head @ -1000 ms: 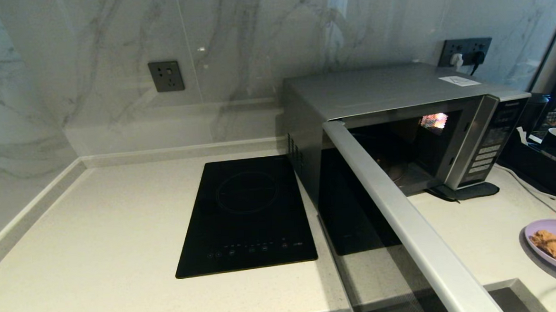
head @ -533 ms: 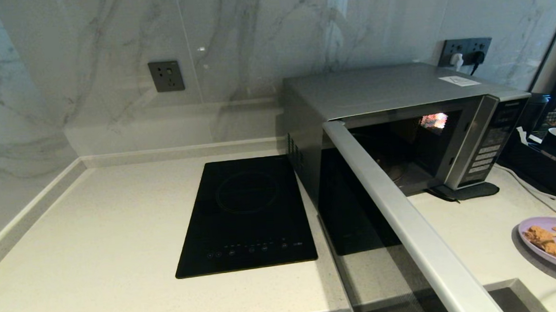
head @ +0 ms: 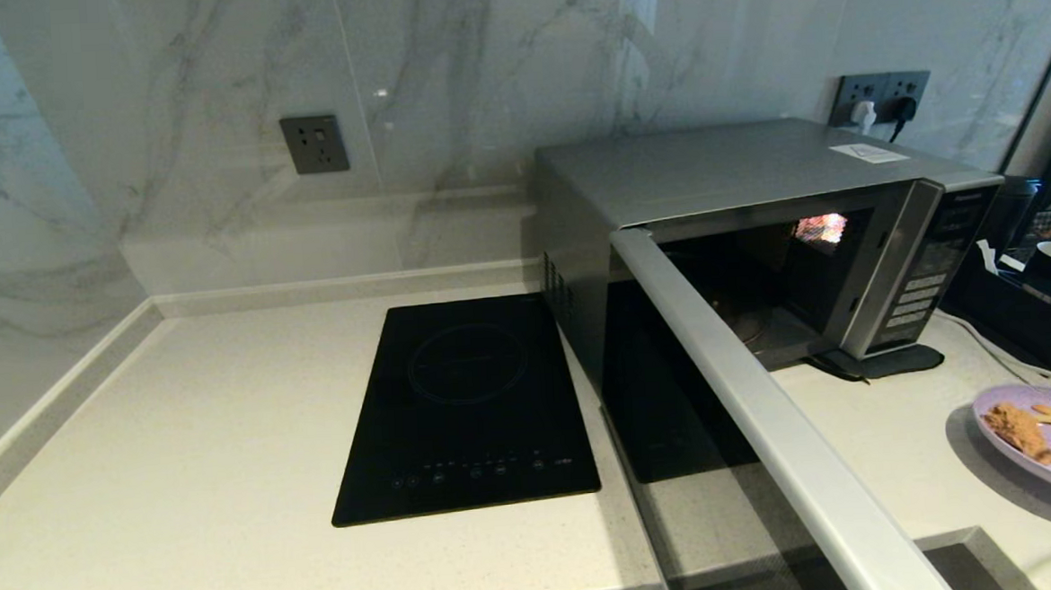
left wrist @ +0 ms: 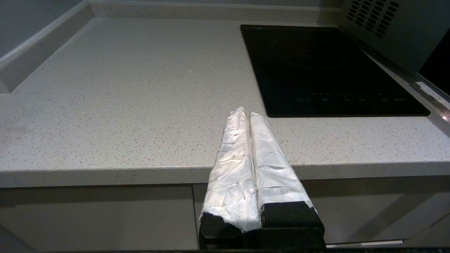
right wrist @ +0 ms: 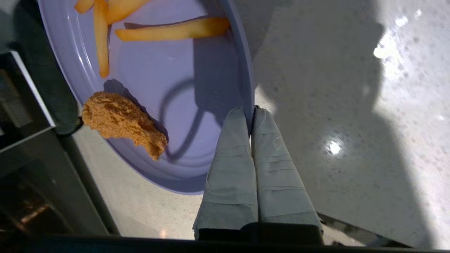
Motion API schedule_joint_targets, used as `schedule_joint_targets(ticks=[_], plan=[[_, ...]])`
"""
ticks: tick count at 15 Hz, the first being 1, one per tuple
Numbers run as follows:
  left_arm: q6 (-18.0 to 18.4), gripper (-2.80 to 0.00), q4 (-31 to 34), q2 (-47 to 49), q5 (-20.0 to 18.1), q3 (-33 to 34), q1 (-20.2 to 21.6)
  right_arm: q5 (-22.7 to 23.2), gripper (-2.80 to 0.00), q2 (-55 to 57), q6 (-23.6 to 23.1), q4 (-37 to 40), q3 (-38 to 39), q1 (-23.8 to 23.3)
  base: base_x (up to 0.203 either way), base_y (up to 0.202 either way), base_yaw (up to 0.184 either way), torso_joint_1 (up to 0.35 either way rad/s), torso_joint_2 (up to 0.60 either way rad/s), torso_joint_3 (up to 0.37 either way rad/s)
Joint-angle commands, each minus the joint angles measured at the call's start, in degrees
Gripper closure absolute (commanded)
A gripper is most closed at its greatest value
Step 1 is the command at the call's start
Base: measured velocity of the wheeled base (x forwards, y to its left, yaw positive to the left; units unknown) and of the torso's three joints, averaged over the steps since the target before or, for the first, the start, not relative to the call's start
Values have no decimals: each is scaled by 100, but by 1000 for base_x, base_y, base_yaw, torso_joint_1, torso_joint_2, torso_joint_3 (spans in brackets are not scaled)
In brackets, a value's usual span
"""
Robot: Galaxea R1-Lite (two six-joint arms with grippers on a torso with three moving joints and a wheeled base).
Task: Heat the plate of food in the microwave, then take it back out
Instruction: Put the plate in the microwave oven
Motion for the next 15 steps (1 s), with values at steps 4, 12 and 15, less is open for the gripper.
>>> schedule_joint_targets(ticks=[4,12,15], plan=[[-6,0,-2,4,4,0,4,605,0,-228,-365,-217,90,-15,0,0,0,0,0,0],[-13,0,-2,4,4,0,4,1119,0,-622,-493,-177,83,865,0,0,0,0,0,0],[-13,0,-2,4,4,0,4,1155,0,-735,-437,-164,66,1232,0,0,0,0,0,0]])
